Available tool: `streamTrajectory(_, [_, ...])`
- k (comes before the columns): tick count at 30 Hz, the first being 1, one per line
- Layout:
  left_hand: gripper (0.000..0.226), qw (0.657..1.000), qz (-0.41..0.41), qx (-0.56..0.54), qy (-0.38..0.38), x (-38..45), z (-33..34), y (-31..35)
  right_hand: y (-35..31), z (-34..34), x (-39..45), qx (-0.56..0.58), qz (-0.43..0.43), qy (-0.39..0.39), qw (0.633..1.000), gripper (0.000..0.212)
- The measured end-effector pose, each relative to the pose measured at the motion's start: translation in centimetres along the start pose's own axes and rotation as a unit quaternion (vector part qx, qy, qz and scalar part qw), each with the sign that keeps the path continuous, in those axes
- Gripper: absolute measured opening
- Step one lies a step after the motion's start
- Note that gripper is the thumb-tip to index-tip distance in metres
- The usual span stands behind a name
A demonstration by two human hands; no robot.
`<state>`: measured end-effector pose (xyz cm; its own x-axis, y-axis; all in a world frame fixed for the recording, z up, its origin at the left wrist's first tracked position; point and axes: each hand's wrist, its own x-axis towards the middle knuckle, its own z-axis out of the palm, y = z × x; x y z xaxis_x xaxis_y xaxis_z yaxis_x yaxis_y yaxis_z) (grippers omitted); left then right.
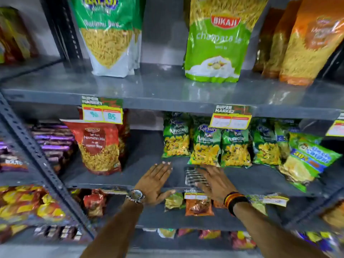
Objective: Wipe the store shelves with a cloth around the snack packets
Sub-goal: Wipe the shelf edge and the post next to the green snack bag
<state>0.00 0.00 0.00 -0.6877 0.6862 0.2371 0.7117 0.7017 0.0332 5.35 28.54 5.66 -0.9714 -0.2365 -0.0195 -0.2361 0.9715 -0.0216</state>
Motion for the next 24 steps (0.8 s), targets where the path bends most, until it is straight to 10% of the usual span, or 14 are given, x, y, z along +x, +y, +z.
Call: streamTrajectory(24, [0.082, 0.997, 0.013, 0.039, -0.069, 1.8, 4.9, -2.4, -0.8, 5.9, 2.9, 0.108, 0.022, 0.051, 0.993, 0.040])
